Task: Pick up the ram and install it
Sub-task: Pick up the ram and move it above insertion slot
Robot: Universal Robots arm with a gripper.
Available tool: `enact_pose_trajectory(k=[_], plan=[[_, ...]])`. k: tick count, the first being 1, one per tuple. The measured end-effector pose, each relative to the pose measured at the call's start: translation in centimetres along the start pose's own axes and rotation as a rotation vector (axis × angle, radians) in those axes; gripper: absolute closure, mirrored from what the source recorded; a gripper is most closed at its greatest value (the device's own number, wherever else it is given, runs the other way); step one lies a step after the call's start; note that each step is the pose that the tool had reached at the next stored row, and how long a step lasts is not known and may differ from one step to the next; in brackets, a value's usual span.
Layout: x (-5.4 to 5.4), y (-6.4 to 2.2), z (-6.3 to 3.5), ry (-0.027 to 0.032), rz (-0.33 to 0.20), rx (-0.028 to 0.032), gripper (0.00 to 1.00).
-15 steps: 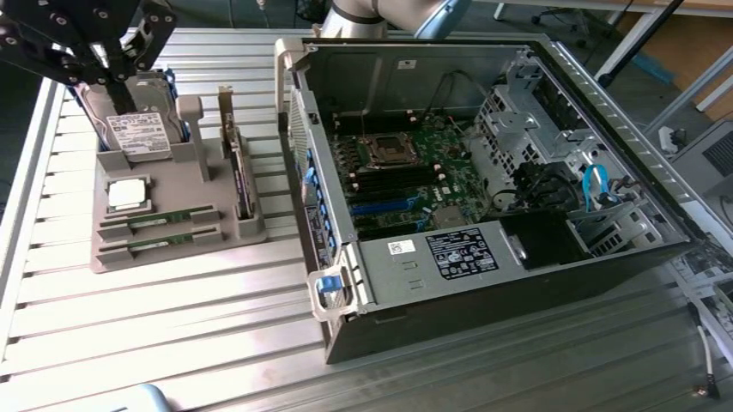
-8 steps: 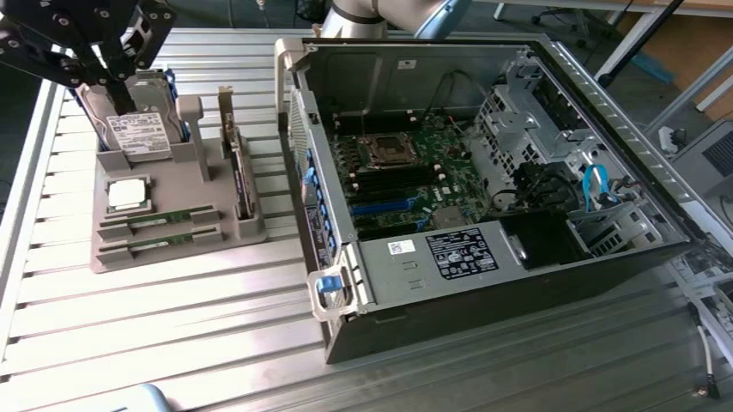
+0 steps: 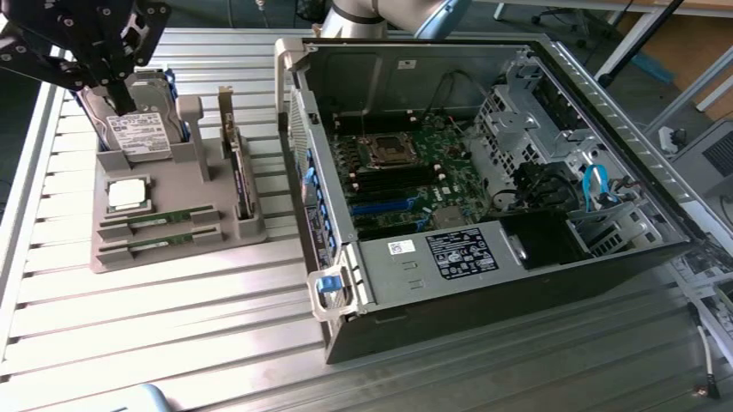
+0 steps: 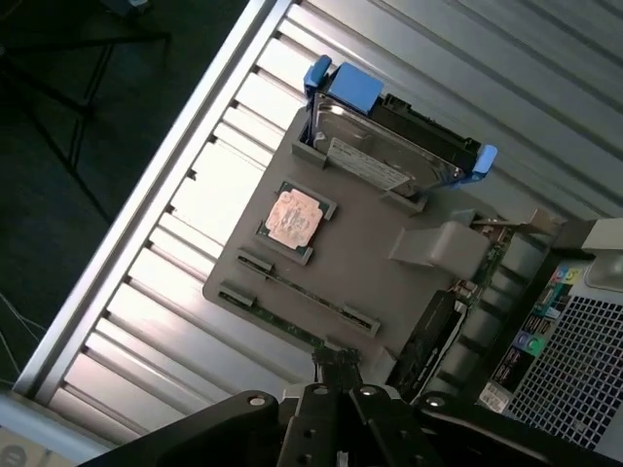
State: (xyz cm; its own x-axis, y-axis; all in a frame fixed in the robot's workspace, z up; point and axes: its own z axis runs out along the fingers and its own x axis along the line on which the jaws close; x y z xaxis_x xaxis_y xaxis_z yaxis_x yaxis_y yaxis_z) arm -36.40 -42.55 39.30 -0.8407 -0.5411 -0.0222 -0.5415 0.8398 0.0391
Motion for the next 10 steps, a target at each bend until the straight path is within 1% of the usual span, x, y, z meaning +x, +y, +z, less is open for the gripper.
enact_pose_trajectory(k=[10], plan=[[-0.01,0.00,0.00,0.0061,-0.141,-0.0021,0.89]])
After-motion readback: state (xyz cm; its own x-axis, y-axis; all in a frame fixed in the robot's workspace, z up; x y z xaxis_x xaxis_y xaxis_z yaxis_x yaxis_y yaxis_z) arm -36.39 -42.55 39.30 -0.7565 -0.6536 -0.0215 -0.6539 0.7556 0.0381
